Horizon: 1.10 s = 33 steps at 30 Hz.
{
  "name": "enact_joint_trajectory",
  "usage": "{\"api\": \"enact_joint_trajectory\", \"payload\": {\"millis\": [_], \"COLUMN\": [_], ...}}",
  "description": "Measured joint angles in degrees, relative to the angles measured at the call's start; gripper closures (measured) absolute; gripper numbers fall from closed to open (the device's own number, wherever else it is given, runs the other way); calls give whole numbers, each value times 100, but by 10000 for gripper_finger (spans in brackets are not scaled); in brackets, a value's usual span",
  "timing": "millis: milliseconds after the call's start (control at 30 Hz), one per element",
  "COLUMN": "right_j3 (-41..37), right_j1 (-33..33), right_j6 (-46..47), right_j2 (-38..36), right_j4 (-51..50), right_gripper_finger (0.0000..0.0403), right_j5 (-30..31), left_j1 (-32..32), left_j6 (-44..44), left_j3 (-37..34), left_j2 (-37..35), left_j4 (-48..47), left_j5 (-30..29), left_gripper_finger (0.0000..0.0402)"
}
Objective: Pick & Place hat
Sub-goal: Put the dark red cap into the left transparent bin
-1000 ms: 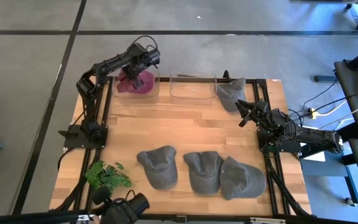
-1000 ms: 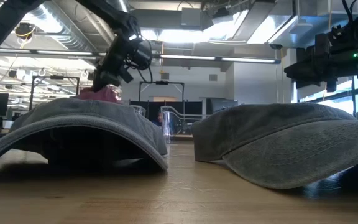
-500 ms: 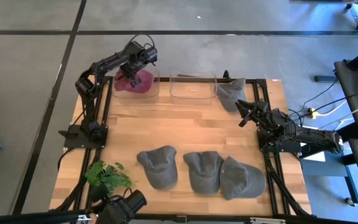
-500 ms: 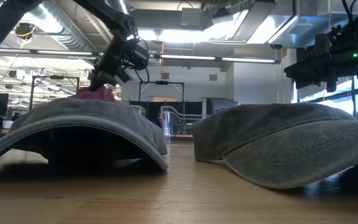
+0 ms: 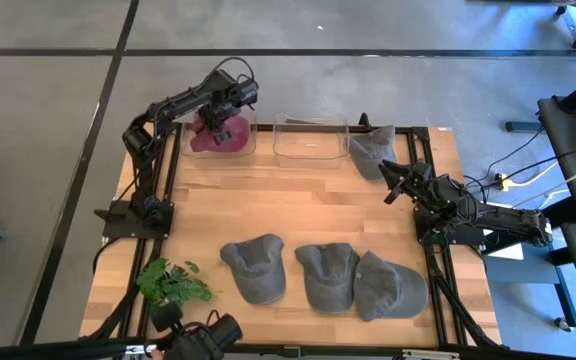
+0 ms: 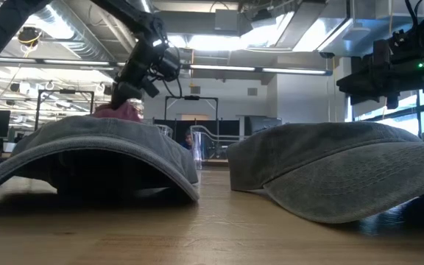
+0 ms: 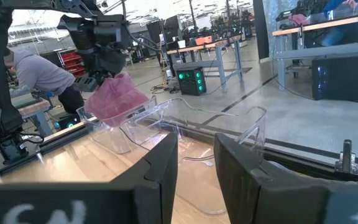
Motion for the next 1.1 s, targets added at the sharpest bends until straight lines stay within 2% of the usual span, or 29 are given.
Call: {"api": "enact_joint_trajectory", "payload": {"millis": [533,800,967,1100], "right_j3": [-1,0,0,0], "right_j1": [-2,-2,-1,-2], "right_j6": [-2,0,1,-5], "right_j2": [0,0,0,0], "right_j4": [1,0,2,0], "right_gripper_finger": [297,297,297,297], "right_j5": [0,0,-4,-2], "left_j1": [-396,-120,156,309], "left_j6": [-202,-202,-212,-206], "left_j3": [3,-194,-604,-924], "left_j2": [-331,-323,-323,-323], "left_j4": [0,2,1,-2], "left_j5": [277,30,89,-169], "left_gripper_finger": [393,393,393,393]}}
